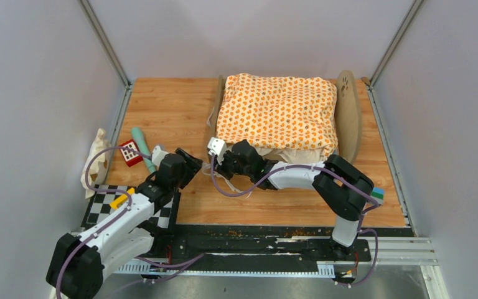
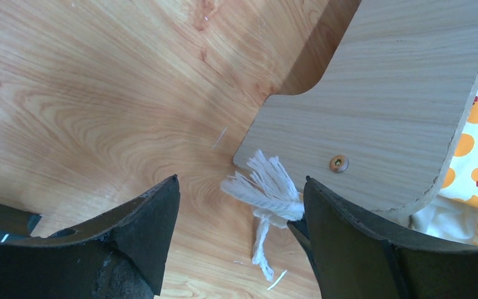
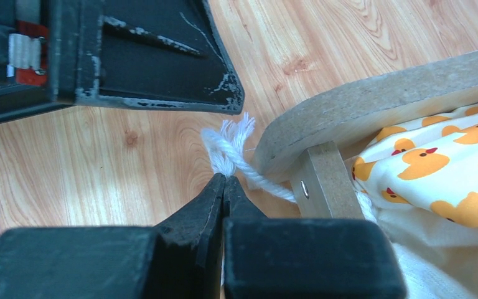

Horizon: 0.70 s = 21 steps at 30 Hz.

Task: Set up the pet bed
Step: Tie the ropes to the bed frame.

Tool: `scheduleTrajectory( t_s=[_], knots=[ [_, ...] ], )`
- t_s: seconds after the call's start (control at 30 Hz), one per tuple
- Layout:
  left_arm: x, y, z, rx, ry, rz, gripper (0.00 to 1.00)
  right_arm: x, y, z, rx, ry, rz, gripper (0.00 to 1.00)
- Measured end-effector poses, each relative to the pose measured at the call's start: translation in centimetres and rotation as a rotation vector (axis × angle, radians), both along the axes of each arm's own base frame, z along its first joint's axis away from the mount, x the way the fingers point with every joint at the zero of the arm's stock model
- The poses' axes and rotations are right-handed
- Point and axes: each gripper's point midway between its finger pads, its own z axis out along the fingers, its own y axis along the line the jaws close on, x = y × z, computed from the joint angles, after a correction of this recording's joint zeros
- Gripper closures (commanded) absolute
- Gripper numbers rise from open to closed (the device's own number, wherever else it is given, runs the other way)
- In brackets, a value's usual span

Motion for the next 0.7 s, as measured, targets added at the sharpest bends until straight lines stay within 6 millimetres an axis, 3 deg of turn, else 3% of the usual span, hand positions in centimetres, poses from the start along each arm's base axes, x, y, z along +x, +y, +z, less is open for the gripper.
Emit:
scheduleTrajectory(
  t_s=[0.43,0.7],
  knots=[
    [1.5,-2.2,-1.3,-0.096,0.04,-0.036,0.19,-0.2,0.1,0.0,-0.001,-0.001,0.016,1.0],
    [2.3,-2.7,-2.0,-0.113,0.047,-0.038,0.28,-0.2,0.1,0.0,-0.002,-0.001,0.016,1.0]
  ],
)
